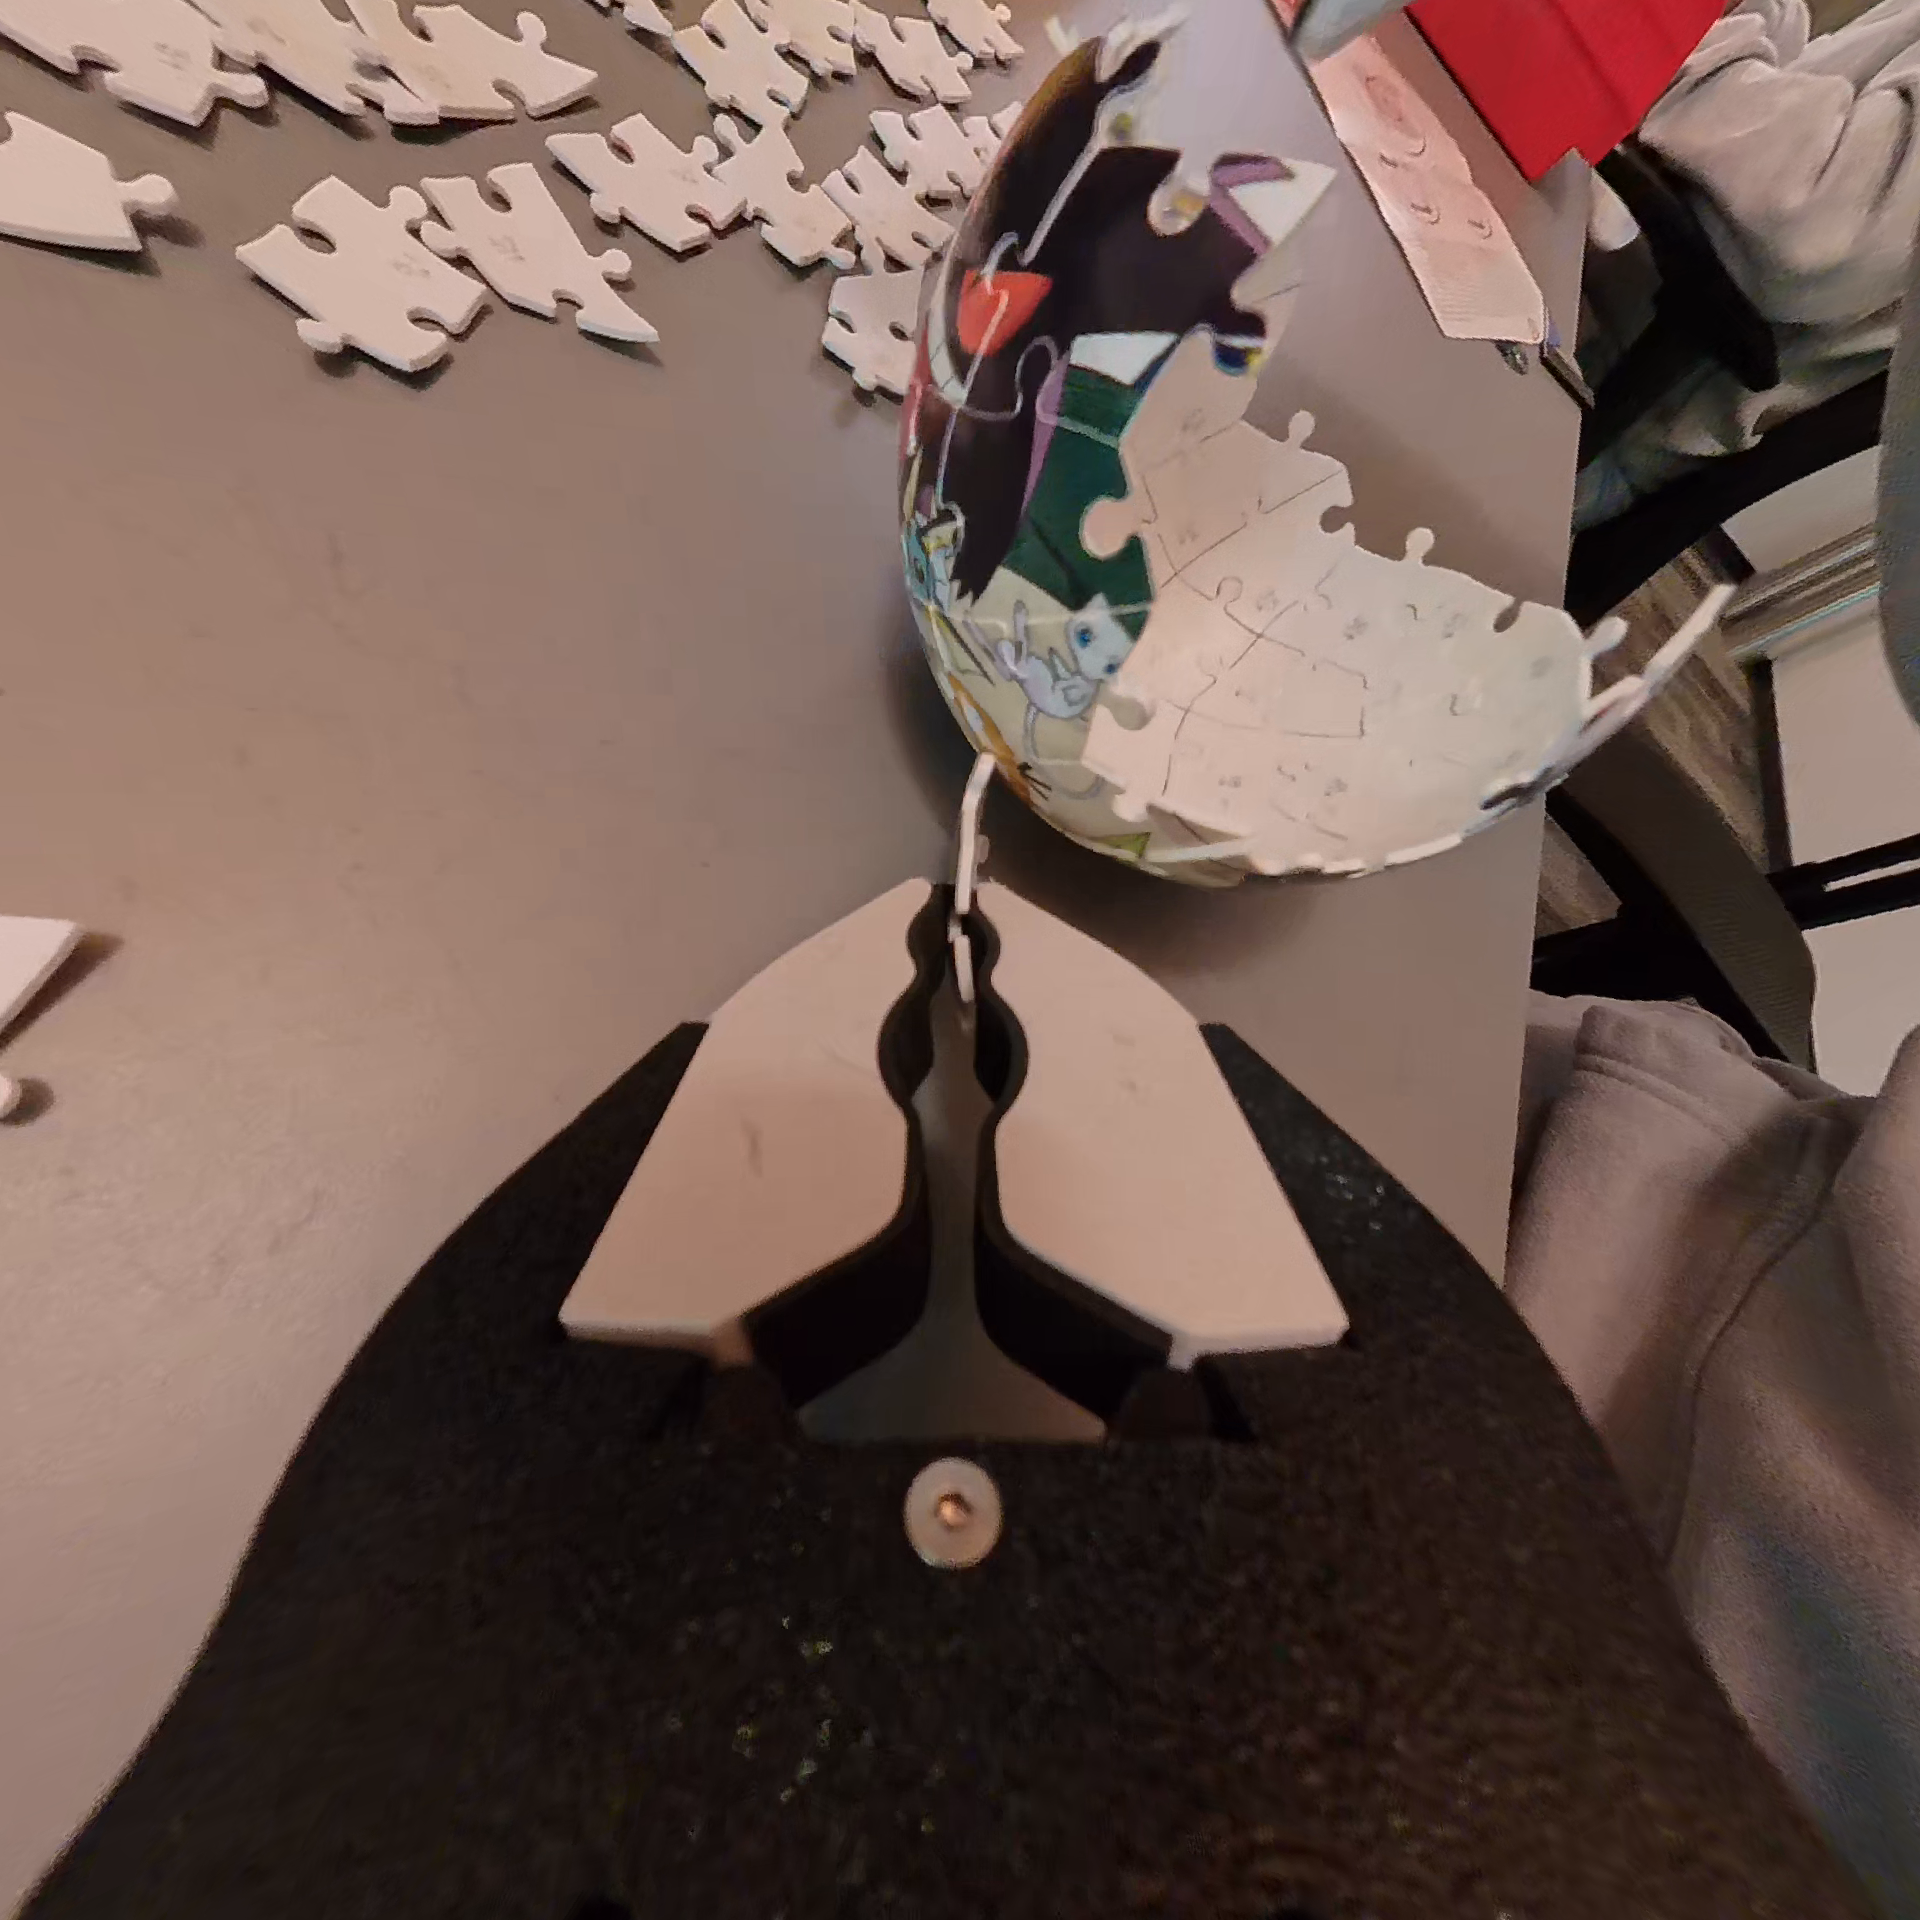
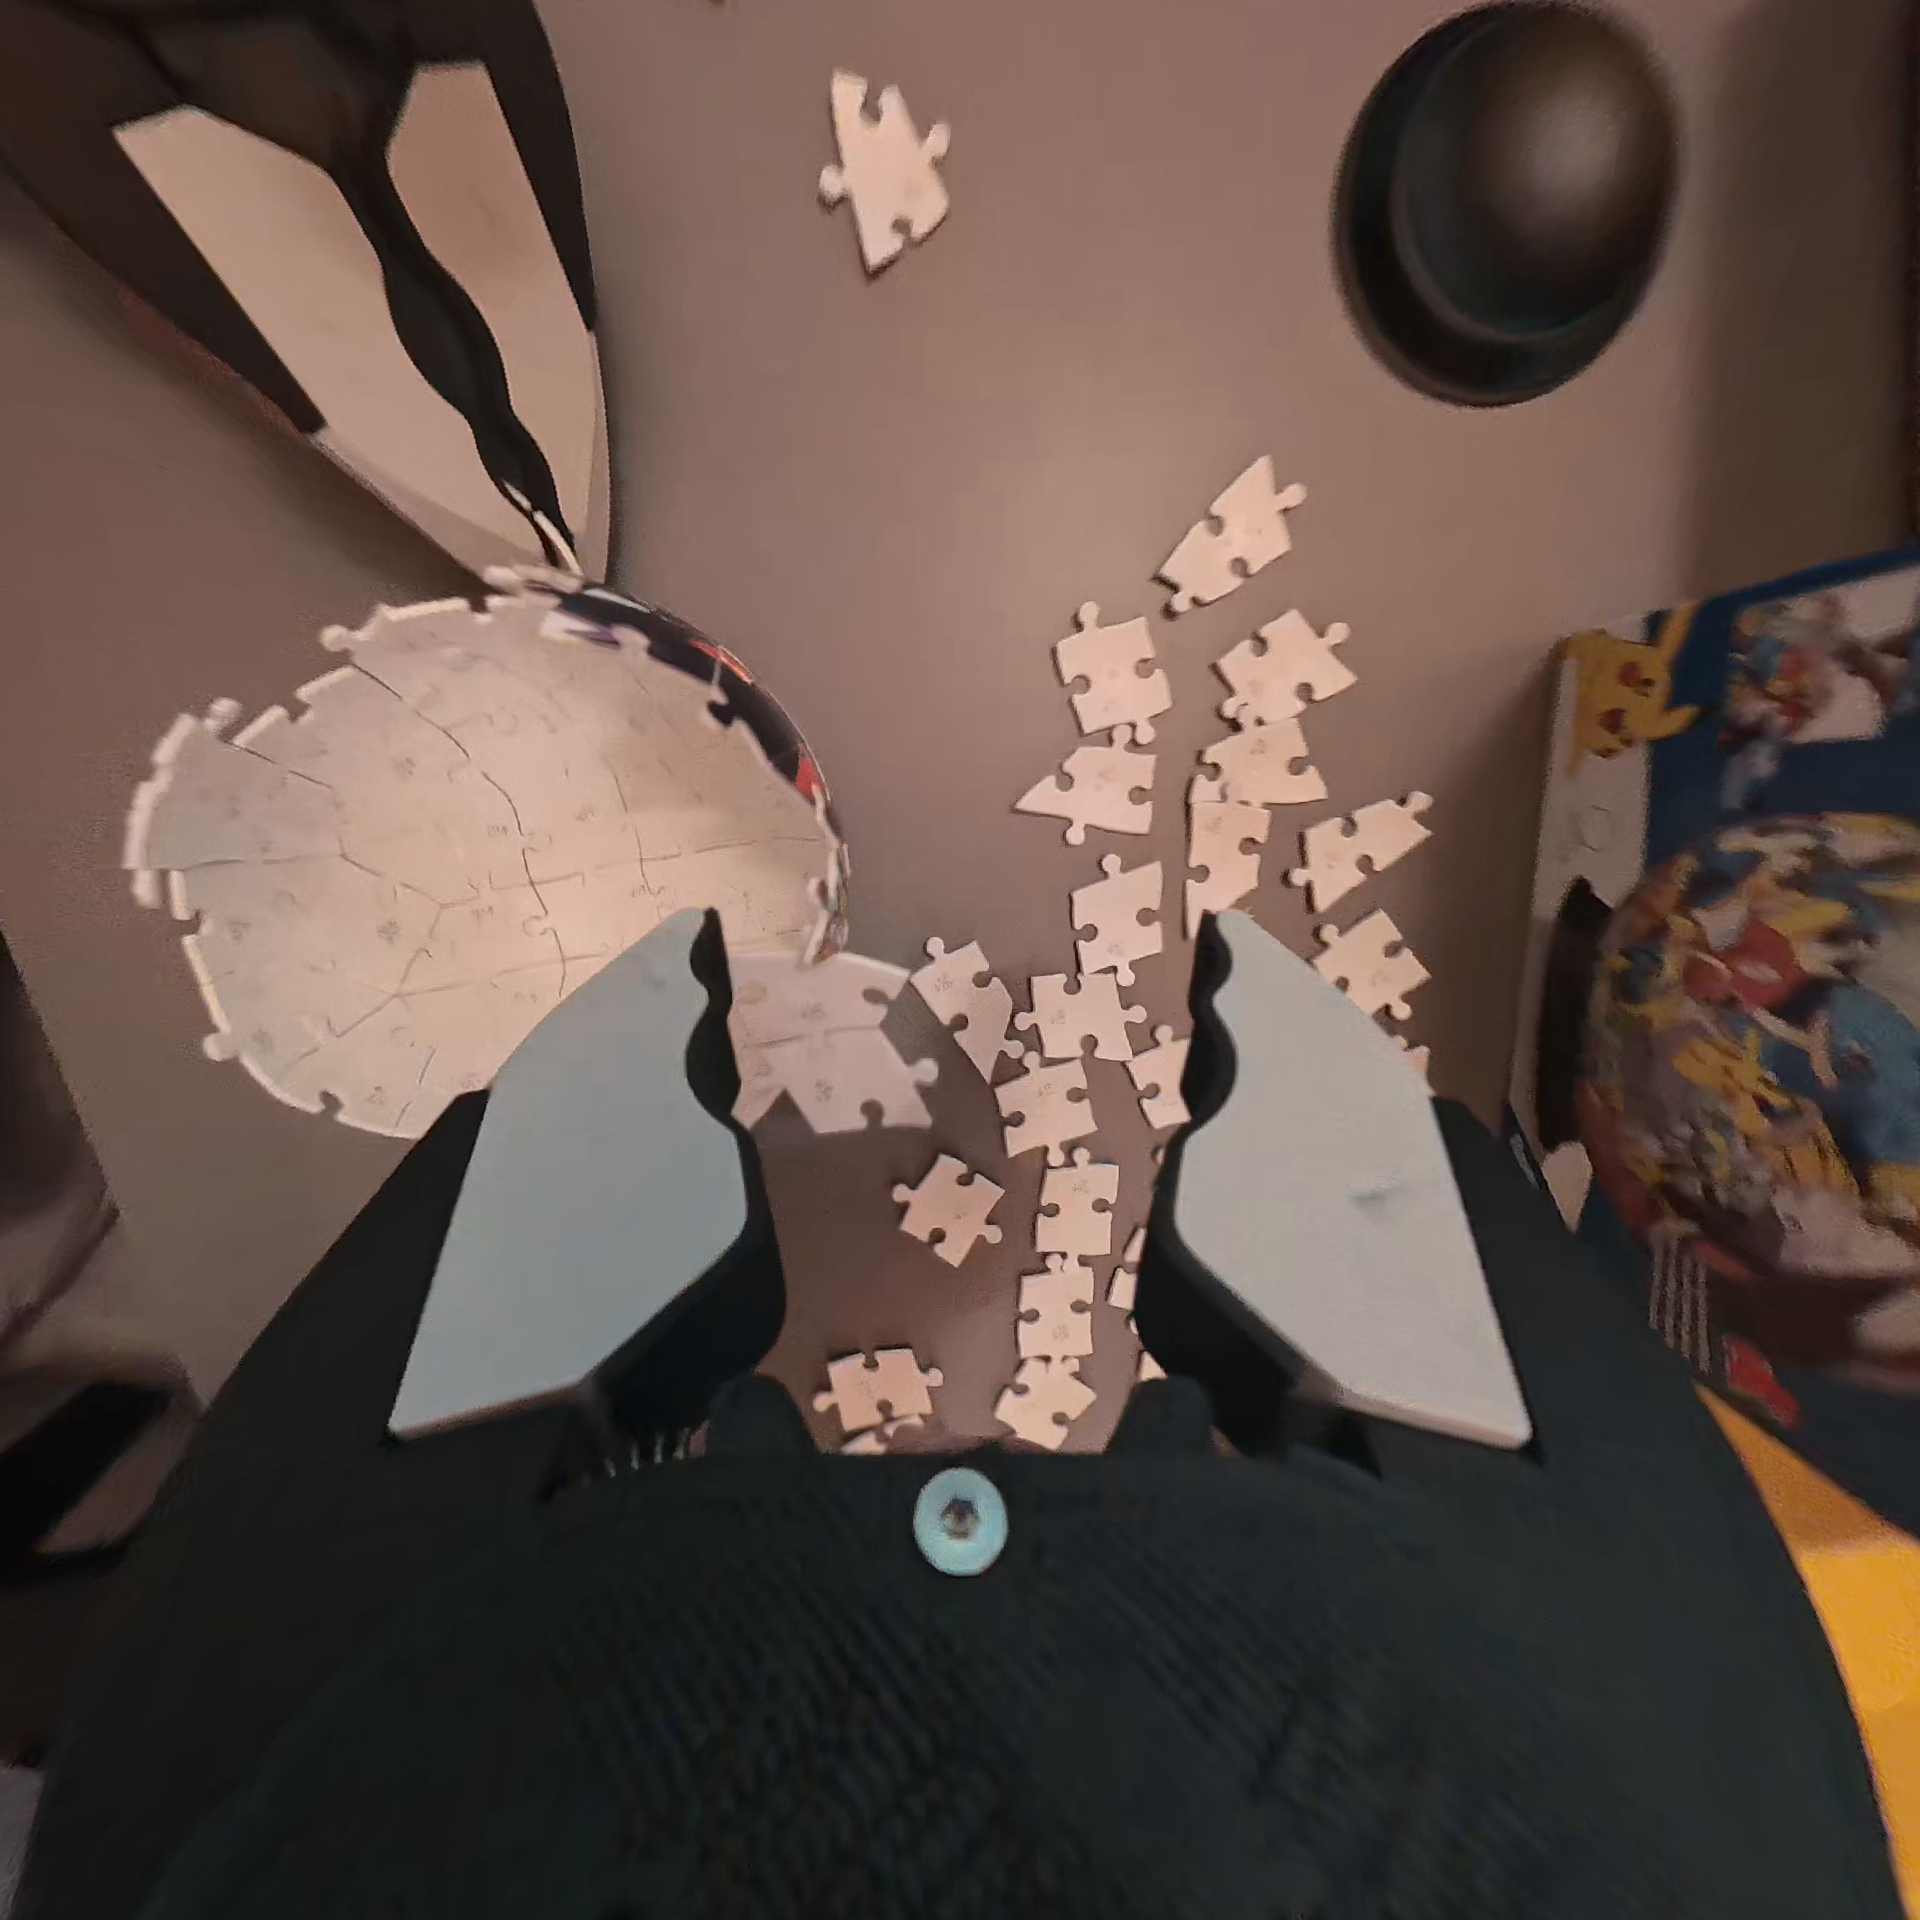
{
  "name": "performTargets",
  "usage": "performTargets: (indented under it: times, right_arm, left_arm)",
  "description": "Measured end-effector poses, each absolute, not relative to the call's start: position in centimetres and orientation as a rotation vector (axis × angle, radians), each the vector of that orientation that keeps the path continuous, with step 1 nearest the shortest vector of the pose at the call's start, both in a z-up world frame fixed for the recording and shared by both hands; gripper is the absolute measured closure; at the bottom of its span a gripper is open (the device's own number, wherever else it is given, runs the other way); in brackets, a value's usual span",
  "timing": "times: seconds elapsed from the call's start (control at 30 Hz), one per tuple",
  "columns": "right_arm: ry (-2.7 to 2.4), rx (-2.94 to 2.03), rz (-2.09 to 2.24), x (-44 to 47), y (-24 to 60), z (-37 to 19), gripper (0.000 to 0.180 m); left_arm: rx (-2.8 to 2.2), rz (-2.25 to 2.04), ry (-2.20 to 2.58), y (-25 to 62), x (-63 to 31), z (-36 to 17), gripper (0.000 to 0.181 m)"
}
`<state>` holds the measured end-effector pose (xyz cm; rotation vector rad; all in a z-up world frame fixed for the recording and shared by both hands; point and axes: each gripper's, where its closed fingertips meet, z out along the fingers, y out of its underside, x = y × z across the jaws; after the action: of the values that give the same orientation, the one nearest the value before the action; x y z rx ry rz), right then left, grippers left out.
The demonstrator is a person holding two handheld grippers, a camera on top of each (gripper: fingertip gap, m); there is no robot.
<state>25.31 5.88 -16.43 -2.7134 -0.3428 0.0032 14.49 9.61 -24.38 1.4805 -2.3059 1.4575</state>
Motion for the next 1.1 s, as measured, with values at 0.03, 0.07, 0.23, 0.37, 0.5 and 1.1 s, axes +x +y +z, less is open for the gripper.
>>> performTargets:
  times: [0.03, 0.07, 0.23, 0.37, 0.5, 1.1]
  right_arm:
    - [-0.306, -2.659, -0.026, 25.2, 5.6, -15.8, 0.093]
    - [-0.273, -2.603, -0.05, 25.1, 5.2, -15.3, 0.094]
    - [-0.077, -2.512, -0.182, 25.9, 1.2, -16.8, 0.097]
    - [0.164, -2.4, 0.102, 26.2, 0.0, -19.6, 0.104]
    - [0.364, -2.129, 0.493, 26.3, 0.2, -19.2, 0.117]
    - [0.191, -2.209, 0.204, 20.2, -3.0, -22.2, 0.089]
  left_arm:
    - [1.482, 1.459, -2.301, 9.6, 14.5, -24.4, 0.179]
    - [1.486, 1.46, -2.295, 9.7, 14.5, -24.4, 0.179]
    - [1.48, 1.453, -2.313, 9.7, 14.4, -24.4, 0.179]
    - [1.475, 1.449, -2.327, 9.6, 14.4, -24.4, 0.179]
    - [1.474, 1.45, -2.326, 9.6, 14.4, -24.4, 0.179]
    - [1.489, 1.443, -2.331, 10.5, 14.1, -24.5, 0.179]
